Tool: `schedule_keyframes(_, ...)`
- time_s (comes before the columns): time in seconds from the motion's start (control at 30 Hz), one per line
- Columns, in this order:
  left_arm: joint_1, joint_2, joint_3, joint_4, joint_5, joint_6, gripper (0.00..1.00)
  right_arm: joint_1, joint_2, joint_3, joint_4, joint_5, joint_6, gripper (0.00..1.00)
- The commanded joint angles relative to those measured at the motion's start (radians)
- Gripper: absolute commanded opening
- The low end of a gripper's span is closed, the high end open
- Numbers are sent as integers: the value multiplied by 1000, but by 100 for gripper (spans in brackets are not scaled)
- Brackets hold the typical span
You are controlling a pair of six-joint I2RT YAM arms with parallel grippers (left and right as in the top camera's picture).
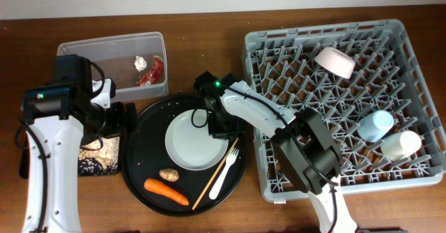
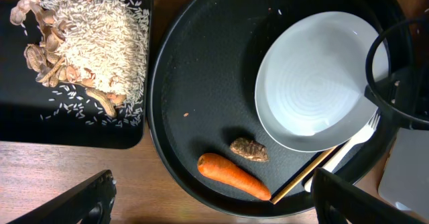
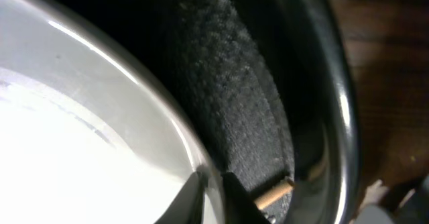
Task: Sort waste into correct bins and load items into the dishwasher rack
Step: 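Grasp the white plate rim on the round tray with the right gripper, then carry the white plate to the rack and stand it upright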
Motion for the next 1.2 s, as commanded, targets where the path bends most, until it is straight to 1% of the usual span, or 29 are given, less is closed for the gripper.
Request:
schedule_keyframes(0.0, 5, -8, -8, 2, 11, -3, 93, -8, -23, -10, -2, 5, 10, 5)
schedule_keyframes(0.07, 5, -8, -8, 2, 11, -3, 93, -20, -23, 29, -37, 5, 5, 4)
schedule_keyframes(0.13, 5, -8, -8, 0, 11, -3, 93, -34, -28, 105, -83, 7, -33, 4)
schedule_keyframes(0.17, 5, -8, -8, -2, 10, -3, 93, -46, -33, 156, -114, 11, -53, 4)
schedule_keyframes(0.27, 5, -8, -8, -2, 11, -3, 93, -92, -80, 362, -274, 127, -79, 4)
schedule_keyframes(0.3, 5, -8, -8, -1, 11, -3, 93, -107, -108, 464, -359, 218, -80, 4)
schedule_keyframes(0.37, 5, -8, -8, -1, 11, -3, 93, -124, -146, 580, -453, 328, -81, 4)
schedule_keyframes(0.4, 5, -8, -8, -2, 11, -3, 93, -134, -177, 646, -510, 419, -81, 4)
schedule_keyframes(0.43, 5, -8, -8, -1, 11, -3, 93, -142, -222, 710, -556, 559, -121, 4)
schedule_keyframes(0.47, 5, -8, -8, -1, 11, -3, 93, -142, -257, 713, -556, 655, -152, 4)
schedule_keyframes(0.57, 5, -8, -8, -1, 19, -3, 93, -142, -310, 713, -556, 986, -167, 4)
schedule_keyframes(0.63, 5, -8, -8, -1, 18, -3, 93, -145, -308, 706, -556, 1108, -167, 4)
schedule_keyframes(0.67, 5, -8, -8, -1, 18, -3, 93, -155, -308, 683, -556, 1136, -164, 4)
schedule_keyframes(0.73, 5, -8, -8, 0, 18, -3, 93, -201, -307, 624, -555, 1133, -138, 4)
schedule_keyframes(0.8, 5, -8, -8, 2, 18, -3, 93, -261, -306, 523, -552, 1131, -88, 4)
schedule_keyframes(0.87, 5, -8, -8, 2, 18, -3, 93, -285, -306, 462, -525, 1130, -76, 4)
schedule_keyframes(1.17, 5, -8, -8, 2, 18, -3, 93, -299, -304, 84, -283, 1048, -68, 4)
